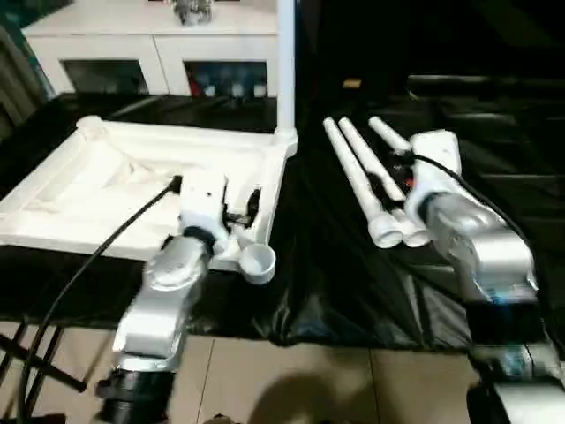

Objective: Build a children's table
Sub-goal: Rotate table base

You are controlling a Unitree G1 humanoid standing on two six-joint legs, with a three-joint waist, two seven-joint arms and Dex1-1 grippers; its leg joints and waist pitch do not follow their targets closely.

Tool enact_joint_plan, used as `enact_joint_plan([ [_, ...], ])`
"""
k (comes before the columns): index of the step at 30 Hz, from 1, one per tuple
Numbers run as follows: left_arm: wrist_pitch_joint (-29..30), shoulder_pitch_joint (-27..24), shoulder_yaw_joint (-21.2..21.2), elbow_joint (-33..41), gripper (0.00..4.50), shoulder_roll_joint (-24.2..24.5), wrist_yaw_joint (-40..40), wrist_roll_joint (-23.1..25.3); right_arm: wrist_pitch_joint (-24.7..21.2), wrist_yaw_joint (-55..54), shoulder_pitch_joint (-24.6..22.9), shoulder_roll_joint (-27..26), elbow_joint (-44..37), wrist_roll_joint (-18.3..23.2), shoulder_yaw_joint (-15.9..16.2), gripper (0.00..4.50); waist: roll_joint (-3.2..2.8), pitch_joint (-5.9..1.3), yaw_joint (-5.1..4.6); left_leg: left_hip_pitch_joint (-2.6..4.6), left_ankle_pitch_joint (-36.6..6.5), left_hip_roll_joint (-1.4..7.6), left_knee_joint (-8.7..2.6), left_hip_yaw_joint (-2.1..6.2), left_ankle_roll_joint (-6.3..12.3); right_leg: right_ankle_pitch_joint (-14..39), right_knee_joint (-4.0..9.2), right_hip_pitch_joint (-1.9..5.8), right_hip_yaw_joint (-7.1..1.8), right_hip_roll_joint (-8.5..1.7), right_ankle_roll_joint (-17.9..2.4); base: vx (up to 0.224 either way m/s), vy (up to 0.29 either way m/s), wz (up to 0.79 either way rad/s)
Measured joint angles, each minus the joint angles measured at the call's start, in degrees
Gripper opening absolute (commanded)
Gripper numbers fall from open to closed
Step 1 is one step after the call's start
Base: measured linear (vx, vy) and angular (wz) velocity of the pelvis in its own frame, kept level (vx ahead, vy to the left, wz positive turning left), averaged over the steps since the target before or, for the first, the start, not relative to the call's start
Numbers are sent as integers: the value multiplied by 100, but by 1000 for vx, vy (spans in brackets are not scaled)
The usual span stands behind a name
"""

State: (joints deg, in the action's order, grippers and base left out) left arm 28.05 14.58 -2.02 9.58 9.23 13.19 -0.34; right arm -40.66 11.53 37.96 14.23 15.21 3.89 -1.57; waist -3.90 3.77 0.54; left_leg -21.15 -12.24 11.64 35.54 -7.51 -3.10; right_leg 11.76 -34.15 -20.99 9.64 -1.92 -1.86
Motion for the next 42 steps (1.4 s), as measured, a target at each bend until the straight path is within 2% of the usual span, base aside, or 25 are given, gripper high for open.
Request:
enact_joint_plan([
  [1,53,0,6,42,446,97,87,-10,96,30,139,54,266,-22,-1,450,59,11,43,21,13,-35,11,-81,-18,127,-272,0,-131,-96,-25,-134,42,-12],
  [2,87,4,44,79,446,144,154,-27,182,52,235,110,460,-44,-12,450,221,-19,83,57,15,-98,25,-195,-21,209,-518,8,-340,-213,0,-59,-43,6],
  [3,138,-2,88,95,446,166,234,-92,317,101,378,172,760,-74,-28,450,296,10,147,122,7,-183,28,-241,-29,314,-608,-95,-444,-245,22,-2,-69,3],
  [5,180,22,84,209,446,256,357,-125,586,229,576,224,1213,-137,-8,450,268,-1,302,45,-42,-214,67,-160,14,314,-597,-117,-435,-244,22,-1,-34,2],
  [7,182,179,97,388,446,314,348,-127,903,364,704,264,1587,-191,40,450,268,-7,353,-41,131,-180,16,-117,-88,250,-577,-202,-391,-202,-3,0,0,0],
  [9,182,247,154,460,446,276,120,-67,1042,383,723,176,1650,-205,111,450,260,-11,358,-86,238,-131,28,-109,-84,133,-483,-214,-395,-140,-27,0,0,0],
  [13,181,223,358,451,446,14,-448,82,1337,347,449,-68,1195,-101,122,450,267,-10,331,-127,234,-128,6,-127,-63,3,-321,-196,-395,-134,-40,0,0,0],
  [16,-27,-69,593,557,446,-278,-846,126,1454,190,-514,-416,-159,110,-37,450,283,-21,356,-133,211,-129,-2,-150,-17,-9,-254,-172,-406,-138,-14,0,0,0],
  [20,-142,-621,658,809,446,-370,-921,104,1176,68,-2041,-701,-1837,333,36,450,260,-11,424,-125,176,-129,-22,-177,28,-6,-186,-152,-415,-139,18,0,0,0],
  [22,-237,-1004,741,1042,446,-551,-995,16,1121,-90,-2796,-841,-2700,366,36,450,214,10,422,21,163,-135,-113,-210,24,28,-77,-23,-417,-139,74,0,0,0],
  [23,-268,-1171,761,1117,446,-571,-1007,-3,1124,-135,-3064,-876,-3003,376,47,450,193,27,394,127,113,-139,-150,-222,5,41,-18,62,-416,-139,95,0,0,0],
  [24,-326,-1342,766,1212,446,-584,-1009,-12,1137,-178,-3326,-876,-3325,375,60,450,164,41,346,249,40,-141,-176,-226,6,62,52,167,-395,-139,119,54,21,-10],
  [25,-374,-1466,767,1283,446,-598,-1008,-19,1149,-197,-3466,-876,-3513,374,80,450,145,51,275,332,-12,-131,-178,-222,1,65,106,261,-365,-139,123,54,21,-10],
  [27,-542,-1841,778,1519,446,-661,-977,-131,1216,-210,-3978,-853,-4068,374,167,450,91,61,101,460,-94,-90,-171,-184,-42,95,189,428,-251,-150,137,77,25,-19],
  [28,-566,-1933,779,1551,446,-679,-974,-161,1213,-208,-4119,-844,-4151,373,208,450,99,66,33,503,-132,-86,-166,-174,-47,122,191,459,-244,-148,139,87,27,-23],
  [29,-577,-1977,767,1551,446,-680,-972,-165,1183,-190,-4176,-847,-4174,382,222,450,92,68,-55,505,-146,-91,-164,-136,-60,149,189,507,-232,-144,144,95,18,-24],
  [31,-595,-2008,698,1558,446,-684,-966,-162,1111,-156,-4238,-843,-4223,397,222,450,112,56,-217,509,-227,-126,-157,-105,-84,155,190,502,-250,-143,140,73,0,-18],
  [32,-600,-1995,613,1566,446,-701,-949,-166,1097,-162,-4237,-839,-4222,389,215,450,107,48,-246,502,-241,-155,-155,-79,-73,155,190,501,-262,-144,140,71,5,-14],
  [35,-602,-1895,540,1614,446,-676,-891,-165,1083,-178,-4155,-823,-4201,325,225,450,71,1,-236,471,-256,-180,-136,-44,-46,200,195,497,-272,-130,149,106,10,-6],
  [37,-603,-1895,600,1668,446,-614,-894,-171,1085,-166,-4019,-827,-4197,326,322,450,63,-86,-179,476,-321,-192,-139,-24,14,259,210,507,-293,-130,153,142,13,5],
  [38,-603,-1897,635,1672,446,-597,-896,-173,1096,-162,-3979,-827,-4198,320,369,450,60,-119,-183,504,-361,-204,-142,-8,21,281,200,512,-303,-131,128,199,15,7],
  [39,-602,-1904,675,1675,446,-574,-896,-177,1099,-143,-3939,-827,-4198,312,492,450,60,-152,-191,538,-415,-232,-143,32,30,358,157,481,-308,-136,94,224,7,13],
  [40,-601,-1921,714,1677,446,-544,-900,-176,1099,-118,-3907,-837,-4195,304,598,450,80,-162,-209,573,-461,-273,-144,42,33,473,22,449,-343,-152,-31,224,7,13],
  [41,-600,-1934,750,1677,446,-526,-902,-176,1099,-105,-3885,-843,-4195,300,670,450,130,-189,-241,607,-506,-323,-133,49,42,576,-146,387,-442,-170,-75,201,-24,14],
  [42,-601,-1930,752,1678,446,-508,-901,-177,1100,-105,-3888,-829,-4194,279,680,450,197,-224,-283,628,-576,-398,-94,53,97,705,-283,351,-538,-229,12,189,-40,18],
])
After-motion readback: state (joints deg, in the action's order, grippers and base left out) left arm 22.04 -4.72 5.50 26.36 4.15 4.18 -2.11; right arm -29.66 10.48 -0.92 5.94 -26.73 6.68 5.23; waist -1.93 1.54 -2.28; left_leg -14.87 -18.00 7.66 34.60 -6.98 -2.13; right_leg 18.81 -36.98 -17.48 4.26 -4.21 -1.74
